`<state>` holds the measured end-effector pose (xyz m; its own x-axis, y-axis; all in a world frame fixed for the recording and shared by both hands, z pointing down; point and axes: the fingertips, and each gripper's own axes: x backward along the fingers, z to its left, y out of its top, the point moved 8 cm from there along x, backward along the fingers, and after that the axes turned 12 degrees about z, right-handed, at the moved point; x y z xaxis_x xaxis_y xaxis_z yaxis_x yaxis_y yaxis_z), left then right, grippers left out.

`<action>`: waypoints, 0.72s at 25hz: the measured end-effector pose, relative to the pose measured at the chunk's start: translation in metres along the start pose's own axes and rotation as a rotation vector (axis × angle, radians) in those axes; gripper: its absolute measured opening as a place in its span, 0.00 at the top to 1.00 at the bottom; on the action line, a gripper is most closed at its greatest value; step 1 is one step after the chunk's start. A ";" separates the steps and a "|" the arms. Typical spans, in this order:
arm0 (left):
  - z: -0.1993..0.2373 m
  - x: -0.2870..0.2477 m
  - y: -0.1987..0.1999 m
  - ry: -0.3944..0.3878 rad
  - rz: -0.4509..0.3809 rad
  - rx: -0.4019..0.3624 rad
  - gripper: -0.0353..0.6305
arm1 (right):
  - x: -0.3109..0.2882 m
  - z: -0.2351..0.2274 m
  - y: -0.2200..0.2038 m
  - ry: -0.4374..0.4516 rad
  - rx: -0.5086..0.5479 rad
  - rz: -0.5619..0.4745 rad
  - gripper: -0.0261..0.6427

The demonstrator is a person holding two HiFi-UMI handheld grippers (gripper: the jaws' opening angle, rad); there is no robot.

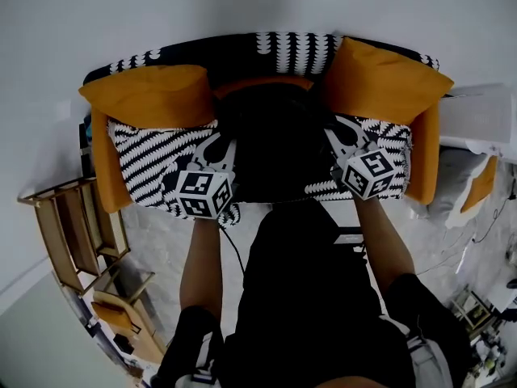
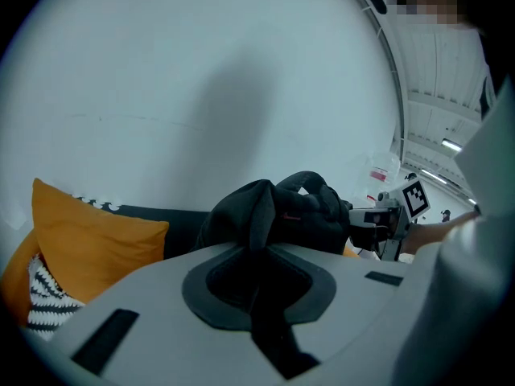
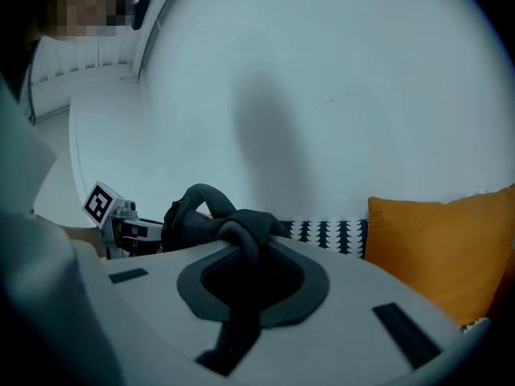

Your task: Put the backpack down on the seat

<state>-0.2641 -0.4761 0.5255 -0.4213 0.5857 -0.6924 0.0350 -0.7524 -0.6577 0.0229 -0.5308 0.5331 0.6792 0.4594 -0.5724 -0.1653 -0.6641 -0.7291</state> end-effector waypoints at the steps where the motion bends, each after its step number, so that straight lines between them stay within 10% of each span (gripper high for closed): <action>1: 0.004 -0.006 -0.001 -0.003 0.007 0.011 0.89 | -0.005 -0.003 -0.002 0.001 -0.008 0.009 0.89; 18: 0.055 -0.084 0.017 0.017 0.049 0.023 0.88 | -0.086 -0.058 0.011 -0.061 -0.043 0.096 0.89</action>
<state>-0.2776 -0.5546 0.5890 -0.4039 0.5528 -0.7289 0.0347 -0.7870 -0.6160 0.0041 -0.6116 0.5958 0.6170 0.4262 -0.6616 -0.1961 -0.7309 -0.6537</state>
